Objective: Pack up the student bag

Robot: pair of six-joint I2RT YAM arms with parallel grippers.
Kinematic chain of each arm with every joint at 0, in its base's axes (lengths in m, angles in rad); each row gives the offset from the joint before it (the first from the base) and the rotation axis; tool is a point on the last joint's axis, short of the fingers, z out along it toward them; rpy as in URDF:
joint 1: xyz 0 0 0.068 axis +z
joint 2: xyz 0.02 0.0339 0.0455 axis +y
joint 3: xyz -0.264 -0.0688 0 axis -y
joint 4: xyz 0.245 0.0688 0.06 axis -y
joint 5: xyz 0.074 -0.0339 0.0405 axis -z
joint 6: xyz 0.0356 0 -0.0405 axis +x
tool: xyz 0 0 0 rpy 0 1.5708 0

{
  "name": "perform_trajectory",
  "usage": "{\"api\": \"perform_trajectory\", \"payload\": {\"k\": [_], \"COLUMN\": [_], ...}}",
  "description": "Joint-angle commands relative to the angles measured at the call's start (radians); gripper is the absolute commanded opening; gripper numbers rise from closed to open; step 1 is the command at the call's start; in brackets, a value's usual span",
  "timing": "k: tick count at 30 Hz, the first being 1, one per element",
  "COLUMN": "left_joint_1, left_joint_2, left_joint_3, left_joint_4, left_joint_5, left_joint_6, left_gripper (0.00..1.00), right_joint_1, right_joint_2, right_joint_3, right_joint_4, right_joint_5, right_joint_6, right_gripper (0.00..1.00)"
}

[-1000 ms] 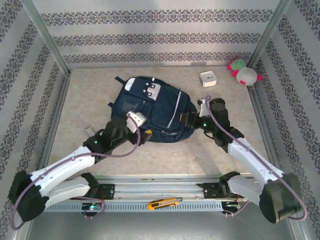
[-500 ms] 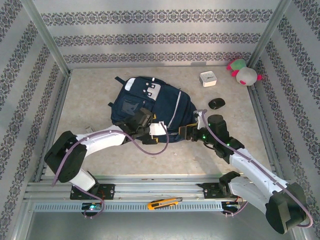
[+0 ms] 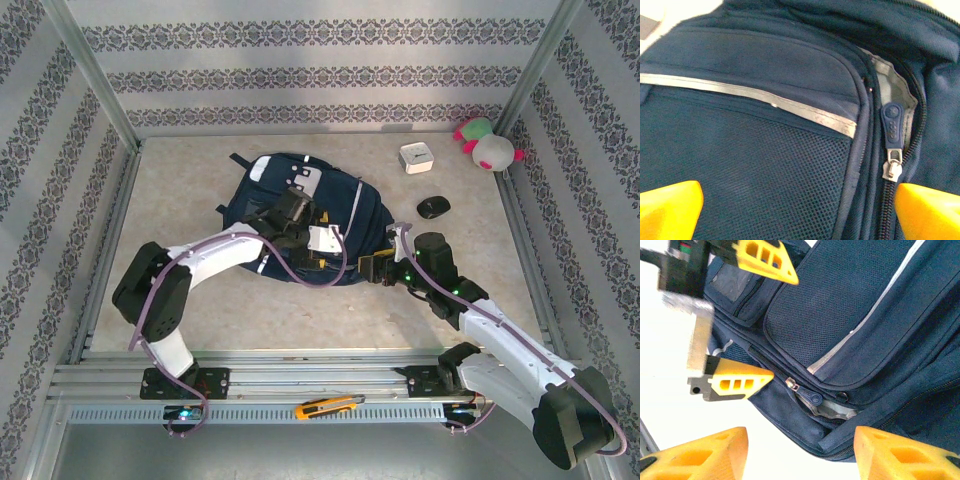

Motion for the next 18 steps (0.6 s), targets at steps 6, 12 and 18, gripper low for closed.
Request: {"api": "perform_trajectory", "payload": {"k": [6, 12, 18], "left_joint_1": [0.008, 0.008, 0.008], "left_joint_2": [0.070, 0.077, 0.070], "left_joint_3": [0.033, 0.022, 0.010], "left_joint_4": [-0.004, 0.069, 0.092], "left_joint_5": [-0.017, 0.006, -0.012], "left_joint_6": [0.083, 0.058, 0.020], "left_gripper": [0.97, 0.94, 0.46], "right_joint_1": [0.014, 0.014, 0.017], "right_joint_2": [-0.009, -0.010, -0.024], "right_joint_3": [-0.024, -0.033, -0.041], "right_joint_4": [0.011, 0.015, 0.013], "right_joint_5": [0.017, 0.017, 0.022], "right_joint_6": [-0.024, -0.020, -0.017], "right_gripper": [0.58, 0.57, 0.57]}}
